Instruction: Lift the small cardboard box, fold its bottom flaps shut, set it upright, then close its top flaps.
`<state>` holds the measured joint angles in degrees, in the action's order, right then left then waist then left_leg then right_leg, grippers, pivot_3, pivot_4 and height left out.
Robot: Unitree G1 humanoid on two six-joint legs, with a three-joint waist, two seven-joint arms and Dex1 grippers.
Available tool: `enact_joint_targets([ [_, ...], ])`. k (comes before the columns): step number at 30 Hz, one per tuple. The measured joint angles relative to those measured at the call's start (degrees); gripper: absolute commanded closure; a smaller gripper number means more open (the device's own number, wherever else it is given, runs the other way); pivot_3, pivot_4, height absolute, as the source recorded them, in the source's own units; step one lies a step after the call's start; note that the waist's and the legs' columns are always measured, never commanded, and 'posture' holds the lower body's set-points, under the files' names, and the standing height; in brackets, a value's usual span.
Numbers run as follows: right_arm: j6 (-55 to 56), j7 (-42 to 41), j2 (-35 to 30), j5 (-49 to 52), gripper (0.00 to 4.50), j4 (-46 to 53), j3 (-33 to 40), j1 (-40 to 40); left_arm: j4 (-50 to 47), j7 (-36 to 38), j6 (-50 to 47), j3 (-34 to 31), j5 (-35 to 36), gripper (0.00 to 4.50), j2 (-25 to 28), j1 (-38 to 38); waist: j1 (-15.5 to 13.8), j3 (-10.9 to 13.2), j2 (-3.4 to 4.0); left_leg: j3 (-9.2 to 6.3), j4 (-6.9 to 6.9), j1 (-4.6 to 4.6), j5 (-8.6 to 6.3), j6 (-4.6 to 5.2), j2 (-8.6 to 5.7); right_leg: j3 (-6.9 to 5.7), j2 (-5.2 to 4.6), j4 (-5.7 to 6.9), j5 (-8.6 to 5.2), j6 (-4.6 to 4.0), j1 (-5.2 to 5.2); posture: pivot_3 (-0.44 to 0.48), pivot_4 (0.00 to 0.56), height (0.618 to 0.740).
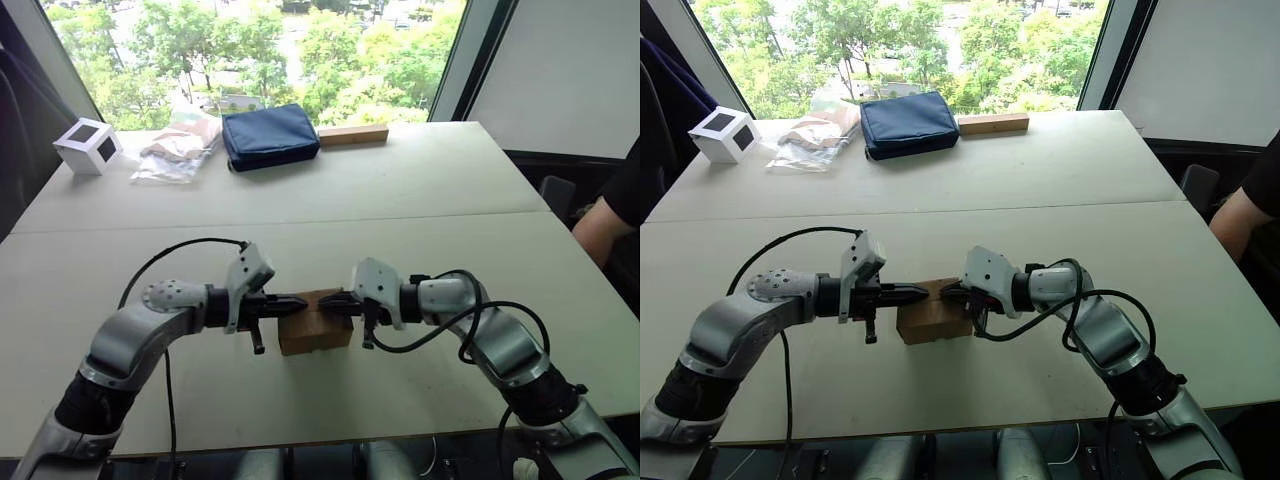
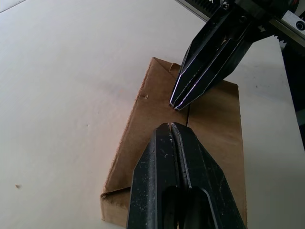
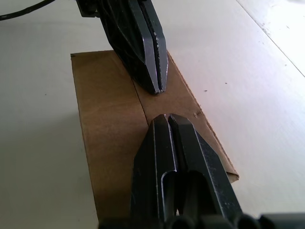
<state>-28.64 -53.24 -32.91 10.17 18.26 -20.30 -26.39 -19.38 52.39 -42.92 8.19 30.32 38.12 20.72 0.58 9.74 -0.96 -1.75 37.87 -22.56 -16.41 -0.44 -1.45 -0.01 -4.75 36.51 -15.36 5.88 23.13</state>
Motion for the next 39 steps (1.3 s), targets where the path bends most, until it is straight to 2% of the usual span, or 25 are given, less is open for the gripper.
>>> enact_joint_targets([
  [11,0.5,-0.1,0.0,-1.1,4.5,-0.1,-0.4,0.0,0.2,0.2,1.2,-0.1,-0.5,4.48,-0.3,-0.7,0.0,0.0,0.0,0.0,0.0,0.01,0.0,0.0,0.0,0.0,-0.01,-0.01,0.0,0.0,-0.01,0.0,0.15,0.737],
  [14,0.5,0.1,0.6,-0.1,4.5,-0.3,1.1,0.0,0.3,-1.9,0.9,-2.9,1.1,4.48,-2.6,-1.2,0.0,0.0,0.0,-0.01,0.01,0.0,0.0,0.0,0.01,0.0,-0.02,-0.01,0.0,0.0,-0.01,0.0,0.15,0.737],
  [17,0.2,1.7,1.7,1.7,4.5,-0.4,4.7,0.4,-0.2,-5.1,2.4,-8.8,2.5,4.48,-4.0,-2.7,0.0,0.0,0.0,-0.01,0.0,0.0,0.0,0.0,0.02,0.03,-0.03,-0.01,0.0,0.0,0.0,0.0,0.15,0.737],
  [21,-3.9,5.2,2.8,6.0,4.5,2.4,10.9,2.5,-4.2,-5.7,1.2,-15.1,4.4,4.48,0.3,-8.0,0.1,0.0,0.01,-0.01,-0.15,0.01,0.01,-0.01,0.05,0.06,-0.04,-0.03,0.0,0.0,0.08,0.0,0.15,0.737],
  [24,-8.4,7.4,5.1,12.6,4.5,6.9,16.4,5.2,-6.7,-6.4,-2.1,-20.8,9.1,4.48,1.3,-12.4,0.0,0.0,0.02,-0.02,-0.18,0.01,0.01,-0.03,0.06,0.06,-0.09,-0.08,0.0,-0.01,0.04,0.0,0.15,0.737],
  [28,-16.3,10.0,4.4,23.2,4.5,12.6,25.7,11.1,-8.9,-8.0,-4.0,-27.4,11.2,4.48,1.8,-23.8,0.0,0.0,0.04,0.01,-0.32,0.04,0.01,-0.03,0.02,0.05,-0.24,-0.3,0.02,-0.05,-0.03,0.0,0.15,0.737],
  [34,-19.7,8.8,-3.9,26.1,4.5,15.3,29.2,23.6,-12.8,-7.3,-2.8,-29.2,11.4,4.48,1.9,-36.9,-0.2,0.0,0.05,0.06,-0.48,0.06,0.01,-0.03,-0.01,0.05,-0.35,-0.47,-0.08,-0.38,-0.06,0.0,0.15,0.737],
  [39,-16.8,7.5,-7.9,24.0,4.5,13.5,30.2,28.7,-12.7,-6.9,-0.8,-29.4,11.3,4.48,1.6,-39.8,-0.2,0.0,0.09,0.07,-0.53,0.09,0.01,-0.03,0.0,0.03,-0.33,-0.49,-0.08,-0.39,-0.07,0.0,0.15,0.737],
])
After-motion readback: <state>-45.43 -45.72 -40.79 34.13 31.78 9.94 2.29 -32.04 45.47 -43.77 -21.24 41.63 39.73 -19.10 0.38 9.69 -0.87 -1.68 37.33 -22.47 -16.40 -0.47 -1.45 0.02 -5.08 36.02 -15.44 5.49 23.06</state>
